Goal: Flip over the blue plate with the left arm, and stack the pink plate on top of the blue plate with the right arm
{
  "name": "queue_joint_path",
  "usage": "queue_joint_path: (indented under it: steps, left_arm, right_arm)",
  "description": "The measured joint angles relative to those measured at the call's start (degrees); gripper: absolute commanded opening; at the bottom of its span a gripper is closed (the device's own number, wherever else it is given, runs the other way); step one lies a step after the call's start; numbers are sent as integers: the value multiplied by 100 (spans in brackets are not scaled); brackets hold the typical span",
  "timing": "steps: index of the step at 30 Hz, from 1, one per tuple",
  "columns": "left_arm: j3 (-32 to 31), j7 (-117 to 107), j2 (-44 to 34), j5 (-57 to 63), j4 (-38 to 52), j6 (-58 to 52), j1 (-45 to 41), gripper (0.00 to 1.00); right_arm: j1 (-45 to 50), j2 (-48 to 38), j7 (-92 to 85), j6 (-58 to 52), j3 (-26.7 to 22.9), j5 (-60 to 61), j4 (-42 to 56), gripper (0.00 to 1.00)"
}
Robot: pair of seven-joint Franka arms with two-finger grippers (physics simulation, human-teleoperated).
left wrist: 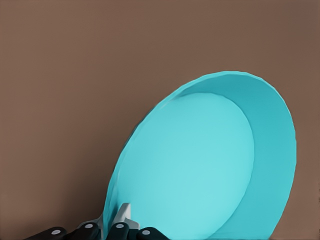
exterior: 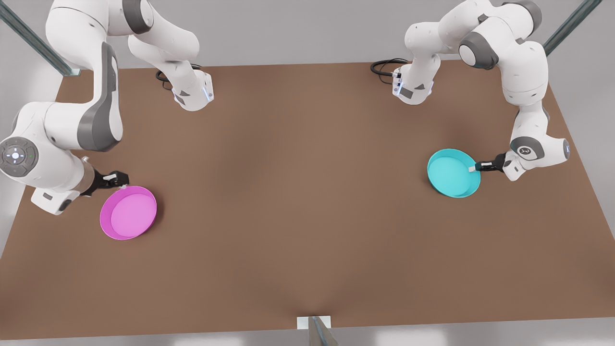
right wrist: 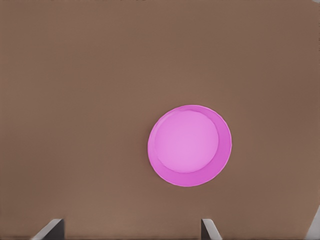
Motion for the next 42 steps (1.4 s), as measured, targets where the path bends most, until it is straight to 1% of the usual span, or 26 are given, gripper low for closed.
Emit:
queue_joint_path:
  steps: [3,5,6,7,9,11,12,16,20,21,22,23,26,30,33,34,35,36,38,39,42]
  left_arm:
    - [9,-40,-43,1,76,-130,0,21]
    - [4,-80,-112,-1,181,-236,1,21]
    - [0,-100,-163,-1,198,-269,0,21]
    - [-48,-204,-302,1,199,-292,-2,21]
    - [-197,-439,-484,11,199,-318,-3,21]
    - [-227,-470,-458,26,199,-306,-1,21]
    - [-337,-483,-412,28,199,-201,-5,21]
    - [-369,-509,-178,38,303,0,-1,21]
    - [-395,-737,-259,25,366,-142,-88,21]
    - [-415,-740,-218,20,366,-70,-88,22]
    - [-438,-737,-203,14,366,-44,-89,28]
    - [-439,-736,-181,13,366,-22,-88,28]
    - [-448,-739,-154,50,374,5,-88,40]
    - [-456,-740,-58,91,445,11,-88,42]
    - [-445,-713,-53,-163,438,-24,-89,44]
    - [-441,-673,-53,-483,439,-82,-90,45]
    - [-435,-605,-52,-1142,441,-189,-91,45]
    - [-433,-604,-51,-1814,439,-212,-91,49]
    - [-437,-626,-22,-2425,431,-157,-90,51]
    - [-440,-644,-17,-2432,430,-122,-89,52]
    - [-449,-678,-17,-1935,437,-69,-88,54]
  right_arm:
    - [-13,-44,-25,-48,-12,1,109,100]
    - [-78,-291,-32,-23,-23,0,-279,100]
    - [-35,-669,-11,177,-22,-16,-760,100]
    - [-102,-763,-40,450,-28,-2,-1066,100]
    - [-403,-869,-79,505,-32,0,-1317,100]
    - [-404,-852,-80,562,-31,95,-1385,100]
    - [-399,-852,-79,607,-31,97,-1457,100]
    - [-434,-843,-87,682,-31,97,-1540,100]
    - [-461,-861,-79,689,-31,97,-1534,100]
    - [-466,-1013,-67,792,-31,97,-1635,100]
    - [-459,-1171,-62,987,-24,97,-1870,100]
    - [-444,-1169,-70,1030,-22,97,-1902,100]
    - [-575,-1152,-97,1010,-9,97,-1911,100]
    - [-590,-1142,-97,988,12,97,-1894,100]
    - [-605,-1134,-88,1003,13,97,-1894,100]
    - [-625,-1133,-88,1018,17,97,-1894,100]
    - [-628,-1133,-80,1022,29,97,-1894,100]
    - [-604,-1133,-79,1022,30,104,-1902,100]
    - [-585,-1118,-79,1026,31,106,-1894,100]
    - [-599,-1116,-79,1031,30,106,-1894,100]
    - [-603,-1115,-79,1031,38,106,-1894,100]
